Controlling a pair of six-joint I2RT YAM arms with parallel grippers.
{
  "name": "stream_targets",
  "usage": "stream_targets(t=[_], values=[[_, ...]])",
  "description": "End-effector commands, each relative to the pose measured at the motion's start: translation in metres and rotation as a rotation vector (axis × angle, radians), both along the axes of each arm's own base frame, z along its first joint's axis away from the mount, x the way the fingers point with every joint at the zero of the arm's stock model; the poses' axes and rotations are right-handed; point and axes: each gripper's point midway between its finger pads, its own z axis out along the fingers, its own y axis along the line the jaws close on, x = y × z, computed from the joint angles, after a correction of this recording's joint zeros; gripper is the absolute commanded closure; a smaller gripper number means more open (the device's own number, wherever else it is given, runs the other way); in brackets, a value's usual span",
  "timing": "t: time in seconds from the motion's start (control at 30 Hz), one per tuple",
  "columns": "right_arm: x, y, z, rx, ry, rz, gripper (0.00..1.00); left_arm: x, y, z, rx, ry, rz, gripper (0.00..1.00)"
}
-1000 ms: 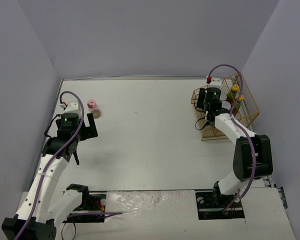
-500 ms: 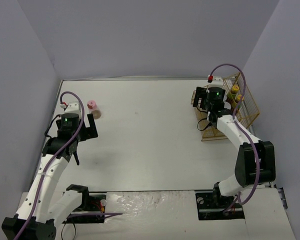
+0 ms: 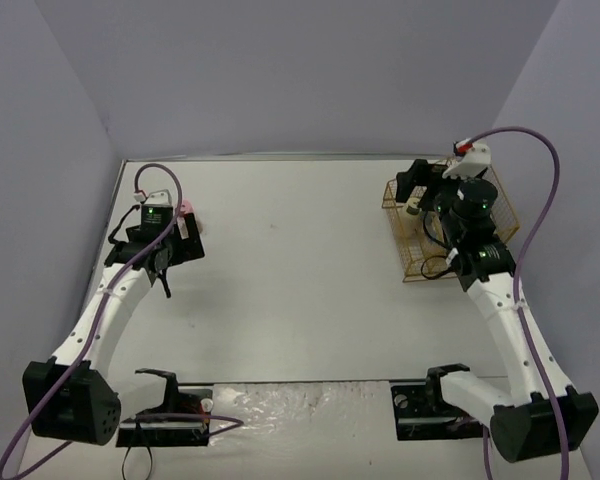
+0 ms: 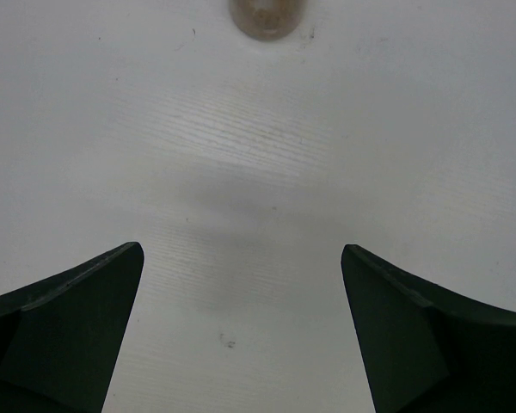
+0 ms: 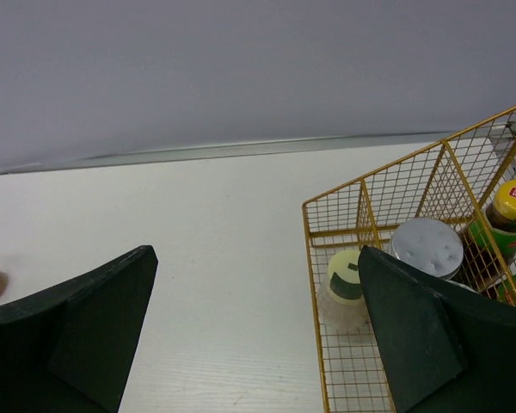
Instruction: Organize the condiment bottles
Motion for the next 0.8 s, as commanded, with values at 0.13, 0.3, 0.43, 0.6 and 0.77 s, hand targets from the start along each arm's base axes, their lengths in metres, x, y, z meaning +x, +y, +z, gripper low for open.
stream_targets(t=[0.13,0.3,0.43,0.6,0.77], values=[[-0.051,0.029,0.028,0.161,-0.095,0.156,0.00,0.102,0.006,0.047,-0.026,-0.143,0.087,0.03],[-0.068,0.040,0.019,0.189,-0.085,0.212,0.00,0.144,0.013,0.027,0.013,-0.086,0.097,0.03],[-0.079,0.046,0.009,0.213,-0.065,0.241,0.00,0.171,0.019,0.022,0.032,-0.070,0.114,0.03],[-0.090,0.047,0.000,0.213,-0.050,0.256,0.00,0.190,0.032,-0.002,0.081,0.009,0.139,0.06],[-0.096,0.046,-0.004,0.199,-0.047,0.256,0.00,0.197,0.033,-0.030,0.085,0.078,0.120,0.19]])
